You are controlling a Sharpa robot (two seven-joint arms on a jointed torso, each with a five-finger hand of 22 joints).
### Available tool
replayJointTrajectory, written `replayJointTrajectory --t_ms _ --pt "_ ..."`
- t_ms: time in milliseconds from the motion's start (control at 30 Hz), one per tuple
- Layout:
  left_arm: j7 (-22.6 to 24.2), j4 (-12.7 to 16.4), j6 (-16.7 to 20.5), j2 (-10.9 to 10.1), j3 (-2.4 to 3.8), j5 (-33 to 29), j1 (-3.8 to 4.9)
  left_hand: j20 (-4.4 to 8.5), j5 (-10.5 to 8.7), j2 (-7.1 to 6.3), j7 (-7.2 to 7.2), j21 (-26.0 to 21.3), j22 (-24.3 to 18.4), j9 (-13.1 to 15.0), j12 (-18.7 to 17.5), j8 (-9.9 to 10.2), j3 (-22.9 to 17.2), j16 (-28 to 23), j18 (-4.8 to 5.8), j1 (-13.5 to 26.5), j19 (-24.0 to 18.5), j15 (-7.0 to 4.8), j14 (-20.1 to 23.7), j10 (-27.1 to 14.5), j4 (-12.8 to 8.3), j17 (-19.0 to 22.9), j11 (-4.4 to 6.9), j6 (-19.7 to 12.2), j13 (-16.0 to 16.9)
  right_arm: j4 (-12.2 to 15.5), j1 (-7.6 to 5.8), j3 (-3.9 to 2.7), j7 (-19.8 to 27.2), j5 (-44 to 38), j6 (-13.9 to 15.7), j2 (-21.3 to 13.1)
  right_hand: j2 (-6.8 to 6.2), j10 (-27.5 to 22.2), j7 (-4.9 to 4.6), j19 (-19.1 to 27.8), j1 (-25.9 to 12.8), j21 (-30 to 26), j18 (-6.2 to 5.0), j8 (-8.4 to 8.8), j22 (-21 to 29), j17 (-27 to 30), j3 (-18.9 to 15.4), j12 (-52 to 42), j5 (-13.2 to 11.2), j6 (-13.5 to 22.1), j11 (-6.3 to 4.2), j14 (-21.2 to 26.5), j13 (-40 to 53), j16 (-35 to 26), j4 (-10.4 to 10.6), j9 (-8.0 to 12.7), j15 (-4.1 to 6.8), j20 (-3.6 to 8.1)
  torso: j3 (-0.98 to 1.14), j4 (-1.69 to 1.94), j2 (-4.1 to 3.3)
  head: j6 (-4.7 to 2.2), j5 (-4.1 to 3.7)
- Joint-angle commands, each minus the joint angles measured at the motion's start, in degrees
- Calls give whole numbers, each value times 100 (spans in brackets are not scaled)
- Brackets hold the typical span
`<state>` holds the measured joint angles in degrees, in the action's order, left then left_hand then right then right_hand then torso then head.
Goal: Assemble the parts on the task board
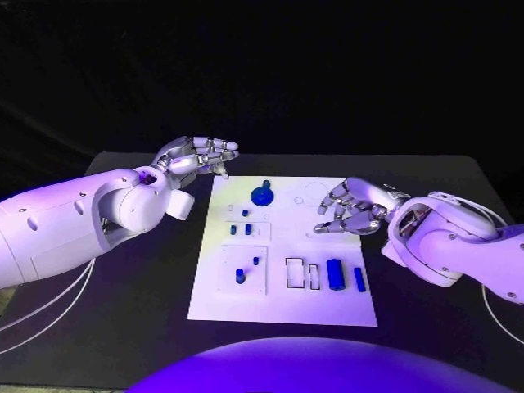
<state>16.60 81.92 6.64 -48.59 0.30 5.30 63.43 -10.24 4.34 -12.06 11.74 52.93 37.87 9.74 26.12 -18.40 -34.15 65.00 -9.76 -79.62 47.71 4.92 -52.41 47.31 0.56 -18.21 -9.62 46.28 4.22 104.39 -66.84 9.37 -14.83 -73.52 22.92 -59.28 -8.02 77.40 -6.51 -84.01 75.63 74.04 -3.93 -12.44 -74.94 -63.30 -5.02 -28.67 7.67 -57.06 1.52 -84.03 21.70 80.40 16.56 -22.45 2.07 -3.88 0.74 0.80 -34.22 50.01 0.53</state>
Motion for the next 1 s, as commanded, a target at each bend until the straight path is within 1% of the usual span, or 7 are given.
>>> replayJointTrajectory --t_ms 33,67,100,233,533,733,1000 --pt "45 1 -66 6 -1 8 -1 -14 23 16 116 -27 -10 -5 19 7 23 -25 -81 -35 36 18 14 -45 0 9 14 -38 -3 106 38 22 -363 699 -197 -232 26 116 62 -165 -127 216 126 -211 -1162 -268 -182 -1796 -11 54 -35 -185 2055 132 4 -179 47 59 10 -37 21 -1 -154" --pt "47 1 -64 6 -2 7 -2 -14 23 16 116 -27 -10 -5 19 7 23 -25 -81 -35 36 18 14 -45 0 9 14 -38 -3 155 71 31 -427 675 -227 -330 61 177 68 -184 -170 307 144 -361 -1180 -454 -285 -2888 -1 102 -58 -213 3285 219 -56 -329 73 61 12 -39 24 -1 -175" --pt "49 0 -60 6 -3 7 -3 -14 23 16 116 -27 -10 -5 19 7 23 -25 -81 -35 36 18 14 -45 0 9 14 -38 -3 193 102 37 -477 648 -241 -398 93 243 81 -190 -271 352 150 -458 -1189 -610 -364 -3460 -11 133 -44 -235 3947 279 26 -430 63 59 10 -44 26 -1 -185" --pt "58 -9 -49 7 -7 7 -5 -14 23 16 116 -27 -10 -5 19 7 23 -25 -81 -35 36 18 14 -45 0 9 14 -38 -3 313 267 75 -710 457 -223 -557 54 424 93 -220 -392 494 173 -714 -1219 -1042 -470 -4424 1 240 -44 -304 5063 450 29 -734 70 46 6 -70 35 -1 -224" --pt "67 -19 -58 6 -14 6 -14 -15 23 18 114 -31 -12 -4 25 4 29 -25 -81 -30 37 20 14 -48 4 11 14 -36 -3 430 626 132 -1116 132 -145 -513 -124 477 119 -229 -810 551 180 -942 -1228 -1251 -504 -4668 21 282 -61 -335 5399 532 44 -1018 79 48 4 -88 45 -1 -234" --pt "67 -17 -63 -10 -17 5 -17 -15 24 21 113 -34 -15 -4 31 2 33 -24 -81 -25 37 20 14 -49 9 12 14 -36 -2 433 731 138 -1245 65 -142 -419 -169 500 178 -254 -1062 635 196 -1175 -1249 -1321 -485 -4713 36 239 -108 -345 5496 556 47 -1314 115 76 -5 -84 38 -1 -233" --pt "62 -12 -75 -24 -19 4 -18 -16 24 23 113 -37 -16 -4 34 1 36 -23 -80 -21 38 21 13 -50 13 12 14 -36 -2 382 821 140 -1358 40 -253 -289 -168 473 190 -249 -1066 630 194 -1248 -1246 -1305 -462 -4660 35 266 -119 -339 5470 549 43 -1437 126 87 -4 -81 38 -1 -238"
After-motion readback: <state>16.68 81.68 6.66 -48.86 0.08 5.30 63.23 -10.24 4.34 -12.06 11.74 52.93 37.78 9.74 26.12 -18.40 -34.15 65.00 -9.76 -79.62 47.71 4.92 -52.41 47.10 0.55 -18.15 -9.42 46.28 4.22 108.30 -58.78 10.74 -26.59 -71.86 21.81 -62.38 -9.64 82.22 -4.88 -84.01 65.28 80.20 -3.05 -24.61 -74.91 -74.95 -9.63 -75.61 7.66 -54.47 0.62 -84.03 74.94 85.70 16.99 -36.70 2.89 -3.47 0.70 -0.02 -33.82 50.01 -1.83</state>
